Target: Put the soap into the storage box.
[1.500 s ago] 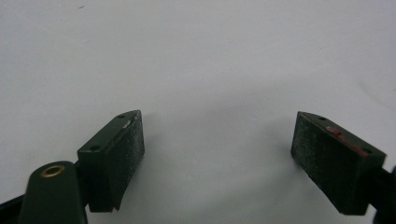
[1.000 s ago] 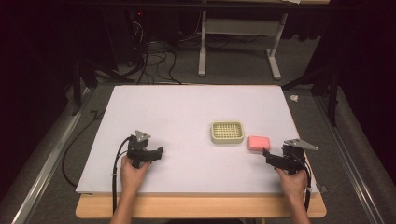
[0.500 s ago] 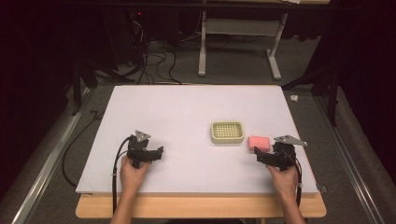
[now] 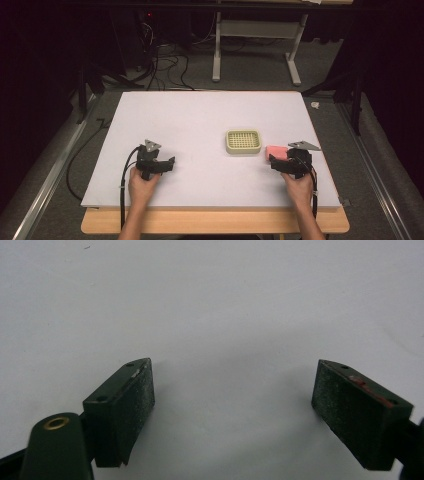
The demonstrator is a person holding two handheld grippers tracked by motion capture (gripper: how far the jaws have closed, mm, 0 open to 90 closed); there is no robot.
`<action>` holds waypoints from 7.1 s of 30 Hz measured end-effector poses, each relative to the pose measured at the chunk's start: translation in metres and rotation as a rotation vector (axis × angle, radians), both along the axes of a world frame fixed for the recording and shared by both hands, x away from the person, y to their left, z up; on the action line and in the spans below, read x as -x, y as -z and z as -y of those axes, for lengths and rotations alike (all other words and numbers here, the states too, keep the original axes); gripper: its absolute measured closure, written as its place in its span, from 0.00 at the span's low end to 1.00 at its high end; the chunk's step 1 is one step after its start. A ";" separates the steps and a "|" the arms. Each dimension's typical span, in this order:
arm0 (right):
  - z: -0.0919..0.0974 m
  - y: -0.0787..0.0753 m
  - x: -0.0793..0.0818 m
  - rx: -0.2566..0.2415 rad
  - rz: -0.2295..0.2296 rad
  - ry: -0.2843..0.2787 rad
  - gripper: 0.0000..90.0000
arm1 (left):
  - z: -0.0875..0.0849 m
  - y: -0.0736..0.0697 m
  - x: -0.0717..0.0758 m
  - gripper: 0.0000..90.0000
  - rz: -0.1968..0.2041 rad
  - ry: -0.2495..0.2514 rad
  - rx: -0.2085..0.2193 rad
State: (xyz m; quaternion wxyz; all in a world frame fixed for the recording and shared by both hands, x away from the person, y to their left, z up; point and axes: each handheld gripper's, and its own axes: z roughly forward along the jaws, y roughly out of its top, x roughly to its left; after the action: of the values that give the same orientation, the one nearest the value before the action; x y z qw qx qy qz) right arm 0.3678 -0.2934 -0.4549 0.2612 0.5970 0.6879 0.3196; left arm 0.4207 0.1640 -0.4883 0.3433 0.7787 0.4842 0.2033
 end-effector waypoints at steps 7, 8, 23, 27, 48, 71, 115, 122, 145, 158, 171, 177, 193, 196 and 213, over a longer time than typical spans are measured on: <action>-0.001 0.004 -0.005 0.006 -0.012 0.022 0.13 | 0.000 0.000 0.000 0.20 0.000 0.000 0.000; -0.001 0.005 -0.006 0.009 -0.011 0.022 0.13 | 0.000 0.000 0.000 0.20 -0.001 0.000 -0.001; -0.007 0.011 -0.015 0.022 -0.031 0.030 0.13 | 0.000 0.000 0.000 0.20 0.000 0.000 0.000; -0.007 0.010 -0.015 0.023 -0.035 0.027 0.13 | 0.000 0.000 0.000 0.20 0.000 0.000 0.000; -0.009 0.007 -0.027 0.008 -0.063 0.023 0.13 | 0.000 0.000 0.000 0.20 0.000 0.000 0.000; -0.009 0.023 -0.035 0.011 -0.103 0.002 0.14 | 0.000 0.000 0.000 0.20 0.000 0.000 0.001; 0.003 -0.005 -0.016 -0.056 -0.042 -0.082 0.15 | 0.000 0.000 0.000 0.20 -0.002 0.001 0.002; 0.001 -0.014 -0.013 -0.079 -0.031 -0.101 0.15 | 0.000 0.000 0.000 0.20 -0.002 0.001 0.002; -0.013 -0.033 -0.009 -0.126 -0.009 -0.170 0.15 | 0.000 0.000 0.000 0.20 -0.002 0.001 0.002; -0.028 -0.041 -0.014 -0.122 0.001 -0.211 0.15 | 0.000 0.000 0.000 0.20 -0.002 0.001 0.002; -0.044 -0.046 -0.024 -0.109 -0.008 -0.239 0.15 | 0.000 0.000 0.000 0.20 -0.002 0.001 0.002; -0.051 -0.047 -0.030 -0.097 -0.017 -0.247 0.15 | 0.000 0.000 0.000 0.20 -0.002 0.001 0.002; -0.063 -0.047 -0.045 -0.091 -0.044 -0.246 0.15 | 0.000 0.000 0.000 0.20 -0.002 0.001 0.003; -0.065 -0.047 -0.047 -0.089 -0.047 -0.244 0.15 | 0.000 0.000 0.000 0.20 -0.002 0.001 0.002; -0.074 -0.041 -0.062 -0.079 -0.087 -0.227 0.15 | 0.000 0.000 0.000 0.20 -0.002 0.001 0.002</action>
State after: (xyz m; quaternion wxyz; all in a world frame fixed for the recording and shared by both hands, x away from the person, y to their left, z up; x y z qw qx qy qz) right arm 0.4299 -0.2198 -0.4143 0.1695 0.5386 0.7485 0.3476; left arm 0.4208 0.1643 -0.4882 0.3439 0.7787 0.4843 0.2019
